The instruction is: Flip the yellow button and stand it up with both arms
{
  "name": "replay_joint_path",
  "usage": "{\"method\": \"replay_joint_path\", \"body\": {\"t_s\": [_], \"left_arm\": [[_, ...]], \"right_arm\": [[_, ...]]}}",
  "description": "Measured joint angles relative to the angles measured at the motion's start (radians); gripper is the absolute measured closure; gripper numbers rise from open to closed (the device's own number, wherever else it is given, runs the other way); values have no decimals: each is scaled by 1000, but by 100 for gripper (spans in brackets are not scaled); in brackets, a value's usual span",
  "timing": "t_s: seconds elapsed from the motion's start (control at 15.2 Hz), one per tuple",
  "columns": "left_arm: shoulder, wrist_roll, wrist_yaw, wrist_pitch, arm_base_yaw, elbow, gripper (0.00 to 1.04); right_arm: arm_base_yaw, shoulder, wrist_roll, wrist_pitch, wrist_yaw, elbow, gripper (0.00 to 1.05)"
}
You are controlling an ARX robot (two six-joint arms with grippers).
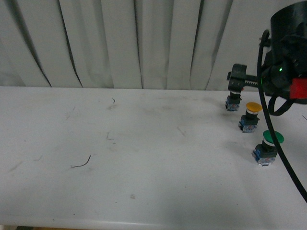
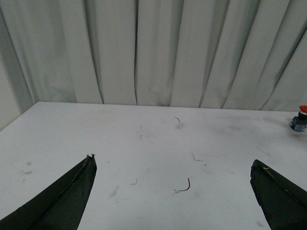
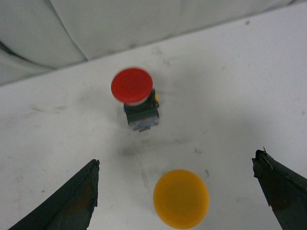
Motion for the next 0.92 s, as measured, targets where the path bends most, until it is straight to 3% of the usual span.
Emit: {"method": "replay_joint_path", "body": {"t_s": [0.26, 0.46, 0.53, 0.59, 0.66, 0.72, 0.79, 0.92], "left_arm": [[0, 0, 0, 0, 0, 0, 7], [0, 0, 0, 0, 0, 0, 7], [0, 0, 0, 0, 0, 0, 7], [0, 0, 0, 0, 0, 0, 7], [0, 0, 0, 0, 0, 0, 7], [0, 0, 0, 0, -1, 0, 7], [0, 0, 0, 0, -1, 0, 7], [0, 0, 0, 0, -1, 0, 7]], "right_arm": [[-27, -105, -13, 84, -26, -94, 6], [-67, -306, -42, 241, -77, -280, 6], [-74, -410, -42, 310, -103, -369, 6], [-24, -793, -97, 481, -162, -684, 11], [75, -1151, -259, 496, -69, -1054, 49], [77, -1242, -283, 624, -66, -1324, 87], [39, -1321, -289, 601, -94, -1369, 103], [7, -1416, -288, 565, -127, -1385, 103]]}}
